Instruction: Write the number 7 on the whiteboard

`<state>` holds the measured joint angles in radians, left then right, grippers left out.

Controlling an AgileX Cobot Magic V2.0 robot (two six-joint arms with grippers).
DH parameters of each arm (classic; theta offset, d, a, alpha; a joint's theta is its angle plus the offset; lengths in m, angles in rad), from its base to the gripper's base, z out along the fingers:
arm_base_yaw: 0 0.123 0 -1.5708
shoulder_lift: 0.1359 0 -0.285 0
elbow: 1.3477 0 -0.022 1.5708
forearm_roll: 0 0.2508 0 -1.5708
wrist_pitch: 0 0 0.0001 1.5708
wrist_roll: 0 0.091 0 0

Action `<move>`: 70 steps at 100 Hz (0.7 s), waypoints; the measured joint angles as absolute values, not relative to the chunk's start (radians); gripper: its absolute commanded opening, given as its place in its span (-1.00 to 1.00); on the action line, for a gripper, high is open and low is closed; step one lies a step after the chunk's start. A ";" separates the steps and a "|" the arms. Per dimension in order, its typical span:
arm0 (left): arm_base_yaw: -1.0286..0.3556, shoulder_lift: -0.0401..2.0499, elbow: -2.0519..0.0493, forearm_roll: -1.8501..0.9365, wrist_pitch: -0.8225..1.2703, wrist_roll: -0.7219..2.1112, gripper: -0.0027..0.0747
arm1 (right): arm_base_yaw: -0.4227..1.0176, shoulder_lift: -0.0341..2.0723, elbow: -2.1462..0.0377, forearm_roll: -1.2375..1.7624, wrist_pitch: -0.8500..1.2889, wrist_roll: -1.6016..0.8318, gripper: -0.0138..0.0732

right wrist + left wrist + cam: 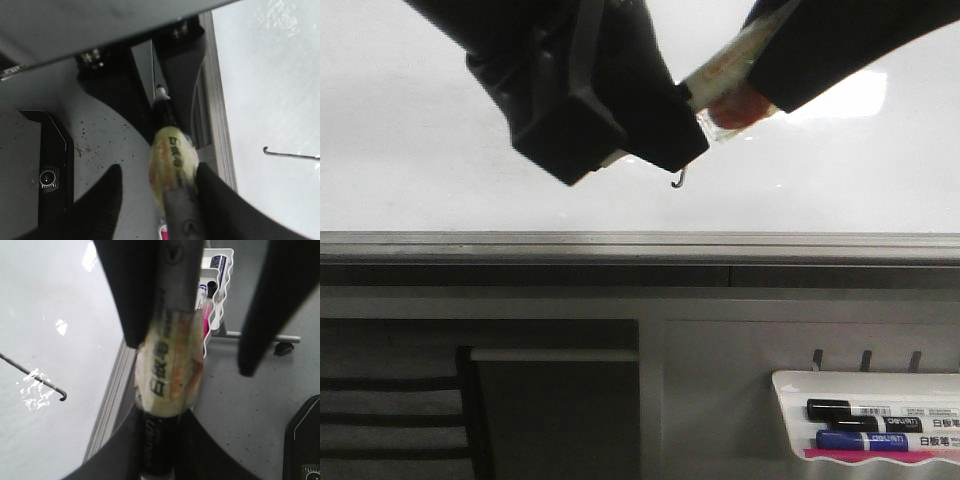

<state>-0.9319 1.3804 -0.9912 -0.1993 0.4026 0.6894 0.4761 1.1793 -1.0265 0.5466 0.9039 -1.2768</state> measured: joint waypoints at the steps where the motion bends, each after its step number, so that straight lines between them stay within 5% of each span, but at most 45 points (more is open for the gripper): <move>1: -0.932 1.380 -0.991 -0.199 0.403 0.688 -0.98 | 0.476 1.179 -1.027 0.547 0.904 -1.276 0.28; 26: -0.803 1.318 -0.991 -0.189 0.510 0.607 -0.98 | 0.366 1.096 -1.035 0.551 0.904 -1.178 0.28; 48: -0.521 1.220 -0.991 -0.076 0.724 0.325 -0.98 | 0.202 1.006 -1.038 0.551 0.937 -1.102 0.28; 70: -0.232 1.183 -0.922 -0.062 0.656 0.189 -0.98 | 0.164 1.001 -1.029 0.551 0.983 -1.094 0.28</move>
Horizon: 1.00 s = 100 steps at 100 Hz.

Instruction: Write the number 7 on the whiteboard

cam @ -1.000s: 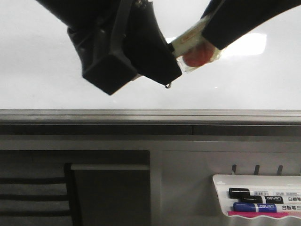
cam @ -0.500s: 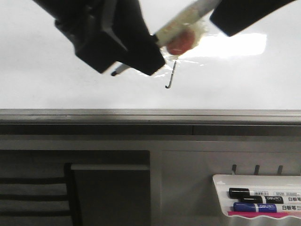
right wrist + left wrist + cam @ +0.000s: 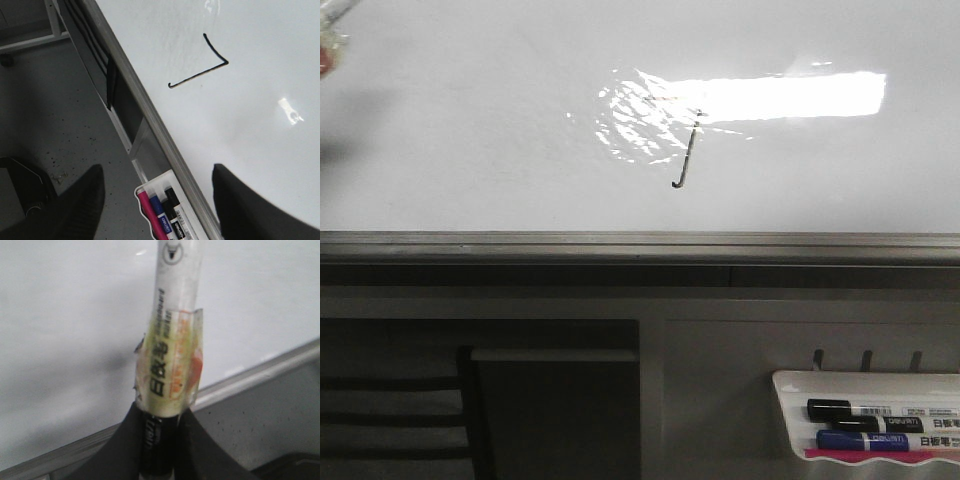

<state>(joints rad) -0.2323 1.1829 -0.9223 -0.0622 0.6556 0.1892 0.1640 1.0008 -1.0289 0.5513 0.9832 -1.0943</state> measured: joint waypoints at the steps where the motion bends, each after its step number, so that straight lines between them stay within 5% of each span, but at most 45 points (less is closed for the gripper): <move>1: -0.218 1.183 -0.916 -0.070 0.650 0.187 -0.98 | 0.164 1.001 -1.027 0.551 0.983 -1.094 0.28; 32: -0.094 1.241 -0.856 -0.210 0.385 0.179 -0.98 | 0.164 1.001 -1.007 0.551 0.983 -1.090 0.28; 83: -0.094 1.338 -0.856 -0.230 0.357 0.179 -0.97 | 0.164 1.001 -1.007 0.551 0.983 -1.087 0.28; 100: -0.094 1.338 -0.856 -0.232 0.359 0.179 -0.60 | 0.164 1.001 -1.007 0.551 0.983 -1.087 0.28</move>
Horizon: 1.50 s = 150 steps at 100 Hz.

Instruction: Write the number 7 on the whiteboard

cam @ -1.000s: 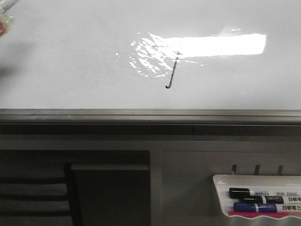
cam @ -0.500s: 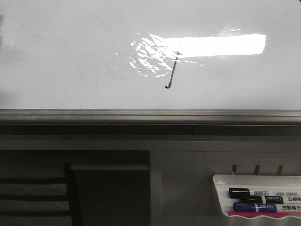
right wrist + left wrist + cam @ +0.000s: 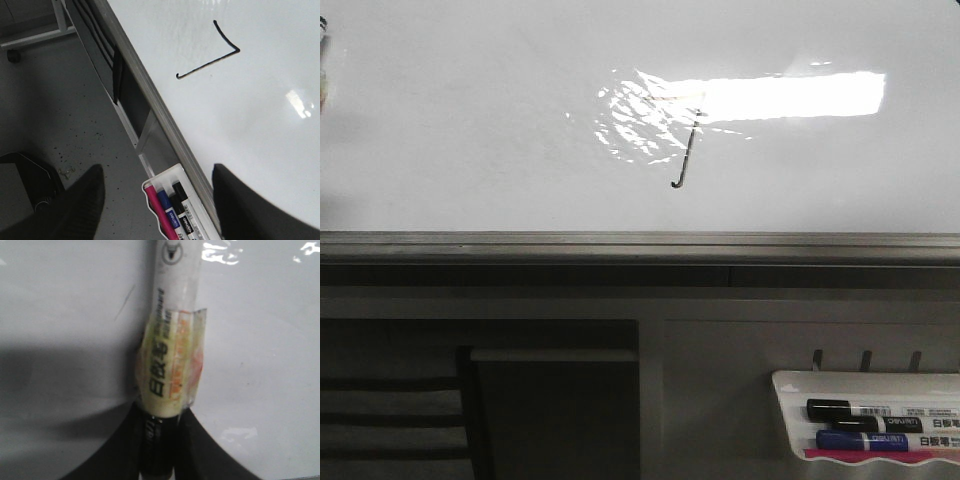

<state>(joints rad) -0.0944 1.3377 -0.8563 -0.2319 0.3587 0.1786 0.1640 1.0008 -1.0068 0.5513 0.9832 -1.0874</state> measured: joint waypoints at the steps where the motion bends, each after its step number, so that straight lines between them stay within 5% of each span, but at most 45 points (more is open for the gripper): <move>1: -0.094 1.338 -0.856 -0.232 0.359 0.179 -0.57 | 0.164 1.001 -1.007 0.551 0.983 -1.087 0.28; 24: -0.094 1.338 -0.856 -0.232 0.359 0.179 0.19 | 0.164 1.001 -1.007 0.551 0.983 -1.085 0.28; 47: -0.094 1.334 -0.909 -0.207 0.473 0.179 0.15 | 0.164 1.001 -1.014 0.540 1.011 -1.006 0.28; 84: -0.094 1.083 -0.982 -0.142 0.710 0.179 0.15 | 0.121 0.918 -1.047 0.334 1.048 -0.467 0.27; 121: -0.094 0.665 -0.729 -0.141 0.538 0.179 0.15 | 0.082 0.659 -0.795 0.300 0.751 -0.342 0.27; 150: -0.094 0.548 -0.536 -0.171 0.361 0.179 0.15 | 0.082 0.497 -0.612 0.311 0.555 -0.341 0.16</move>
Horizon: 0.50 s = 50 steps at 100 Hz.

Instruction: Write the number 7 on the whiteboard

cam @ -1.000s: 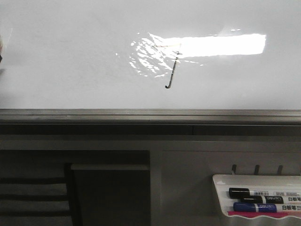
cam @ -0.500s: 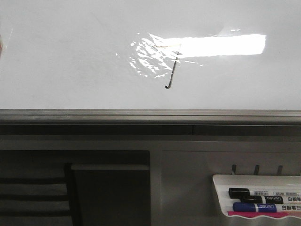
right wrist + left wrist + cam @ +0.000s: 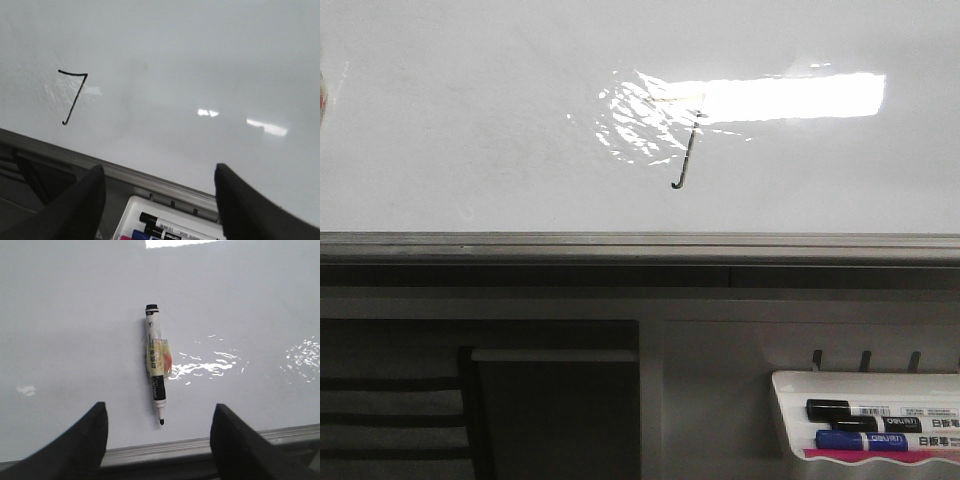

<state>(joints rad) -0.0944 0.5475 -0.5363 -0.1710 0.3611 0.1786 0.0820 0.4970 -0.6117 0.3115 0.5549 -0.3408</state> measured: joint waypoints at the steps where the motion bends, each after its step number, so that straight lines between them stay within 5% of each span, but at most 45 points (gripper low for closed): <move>1: -0.094 0.548 -0.531 -0.173 0.359 0.179 0.15 | 0.082 0.492 -0.609 0.311 0.552 -0.341 0.13; 13: -0.094 0.548 -0.509 -0.179 0.331 0.179 0.01 | 0.082 0.466 -0.581 0.314 0.525 -0.341 -0.22; 31: -0.094 0.548 -0.507 -0.179 0.306 0.179 -0.47 | 0.082 0.465 -0.573 0.314 0.521 -0.341 -0.71; 50: -0.094 0.548 -0.507 -0.180 0.305 0.179 -0.94 | 0.082 0.465 -0.573 0.314 0.521 -0.339 -0.85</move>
